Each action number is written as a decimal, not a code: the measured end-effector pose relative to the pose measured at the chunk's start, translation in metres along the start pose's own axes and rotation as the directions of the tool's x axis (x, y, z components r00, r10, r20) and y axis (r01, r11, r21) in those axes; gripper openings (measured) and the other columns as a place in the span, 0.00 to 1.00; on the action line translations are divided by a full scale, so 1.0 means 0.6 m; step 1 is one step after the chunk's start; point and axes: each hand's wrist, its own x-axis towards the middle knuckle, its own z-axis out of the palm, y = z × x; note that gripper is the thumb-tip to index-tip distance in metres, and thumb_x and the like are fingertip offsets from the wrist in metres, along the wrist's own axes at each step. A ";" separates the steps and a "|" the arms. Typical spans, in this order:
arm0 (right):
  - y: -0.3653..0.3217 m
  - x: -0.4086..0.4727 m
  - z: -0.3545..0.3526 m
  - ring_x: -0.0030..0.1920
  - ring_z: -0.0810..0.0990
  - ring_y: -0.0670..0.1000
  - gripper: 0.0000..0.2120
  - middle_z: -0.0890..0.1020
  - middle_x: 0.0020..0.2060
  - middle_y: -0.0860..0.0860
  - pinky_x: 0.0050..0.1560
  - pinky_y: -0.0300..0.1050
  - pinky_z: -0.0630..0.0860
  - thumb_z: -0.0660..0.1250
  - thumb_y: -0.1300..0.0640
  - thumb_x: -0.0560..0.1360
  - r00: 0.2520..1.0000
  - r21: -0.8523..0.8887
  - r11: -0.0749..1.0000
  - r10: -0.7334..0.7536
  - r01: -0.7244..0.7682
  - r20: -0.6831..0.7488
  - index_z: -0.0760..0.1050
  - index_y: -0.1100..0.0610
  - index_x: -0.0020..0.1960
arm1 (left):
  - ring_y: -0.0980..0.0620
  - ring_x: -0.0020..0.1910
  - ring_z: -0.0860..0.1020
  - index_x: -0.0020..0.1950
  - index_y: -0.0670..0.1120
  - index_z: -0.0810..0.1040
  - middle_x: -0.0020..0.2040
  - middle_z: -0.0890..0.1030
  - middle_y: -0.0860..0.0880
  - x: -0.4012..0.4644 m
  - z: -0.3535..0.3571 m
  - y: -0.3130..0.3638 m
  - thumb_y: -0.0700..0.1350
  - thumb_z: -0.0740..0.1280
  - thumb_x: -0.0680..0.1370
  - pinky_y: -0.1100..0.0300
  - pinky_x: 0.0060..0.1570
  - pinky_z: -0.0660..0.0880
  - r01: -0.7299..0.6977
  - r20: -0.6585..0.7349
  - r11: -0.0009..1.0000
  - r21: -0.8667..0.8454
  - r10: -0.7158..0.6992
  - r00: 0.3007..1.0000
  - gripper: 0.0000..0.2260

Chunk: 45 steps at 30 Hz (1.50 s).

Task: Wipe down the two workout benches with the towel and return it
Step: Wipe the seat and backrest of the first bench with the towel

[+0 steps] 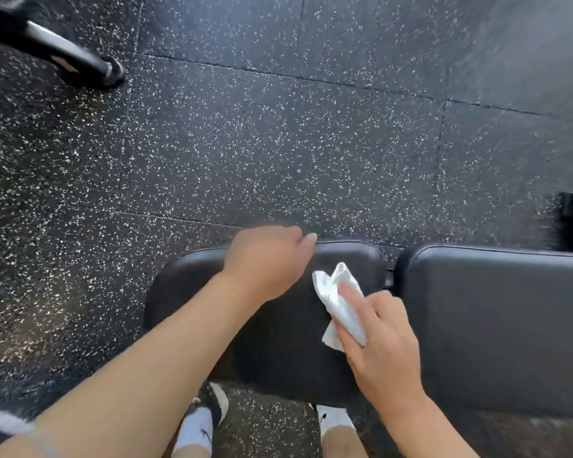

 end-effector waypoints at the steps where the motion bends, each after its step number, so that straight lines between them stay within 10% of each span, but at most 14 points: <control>1: -0.002 0.011 0.003 0.43 0.68 0.51 0.23 0.69 0.44 0.45 0.38 0.46 0.70 0.65 0.47 0.80 0.999 0.011 1.000 0.021 -0.021 -0.031 0.70 0.42 0.75 | 0.45 0.37 0.77 0.38 0.49 0.72 0.33 0.76 0.51 0.006 0.005 0.016 0.62 0.51 0.84 0.53 0.35 0.67 -0.003 -0.011 1.000 0.016 0.003 1.000 0.24; 9: 0.001 0.161 0.019 0.41 0.72 0.54 0.16 0.73 0.43 0.51 0.34 0.51 0.73 0.70 0.49 0.80 0.936 0.065 0.989 0.150 -0.136 -0.318 0.80 0.52 0.66 | 0.49 0.29 0.69 0.34 0.50 0.69 0.27 0.70 0.54 0.010 0.015 0.026 0.60 0.51 0.82 0.55 0.28 0.56 0.015 -0.110 0.994 0.108 -0.003 0.994 0.22; 25: -0.070 -0.081 0.070 0.42 0.70 0.53 0.17 0.74 0.44 0.49 0.40 0.51 0.73 0.67 0.48 0.80 0.787 0.180 0.885 0.464 -0.429 -0.406 0.78 0.51 0.66 | 0.48 0.34 0.75 0.42 0.53 0.72 0.32 0.76 0.56 0.006 0.016 0.008 0.68 0.53 0.77 0.53 0.38 0.68 -0.130 -0.046 0.989 0.069 0.134 0.990 0.20; 36: -0.065 0.122 0.026 0.52 0.76 0.58 0.21 0.79 0.53 0.53 0.46 0.55 0.74 0.61 0.39 0.83 0.644 0.172 0.747 0.648 -0.642 -0.407 0.75 0.55 0.62 | 0.46 0.32 0.69 0.38 0.51 0.66 0.31 0.70 0.55 -0.004 0.021 0.007 0.68 0.50 0.79 0.51 0.39 0.64 -0.212 -0.103 0.969 0.126 0.226 0.969 0.23; 45: -0.087 -0.147 0.086 0.44 0.72 0.54 0.15 0.75 0.45 0.50 0.39 0.53 0.75 0.66 0.46 0.81 0.604 0.240 0.753 0.642 -0.612 -0.472 0.78 0.56 0.59 | 0.42 0.37 0.71 0.43 0.50 0.70 0.32 0.70 0.56 -0.001 0.025 0.007 0.67 0.48 0.78 0.51 0.40 0.66 -0.213 -0.130 0.961 0.179 0.238 0.963 0.23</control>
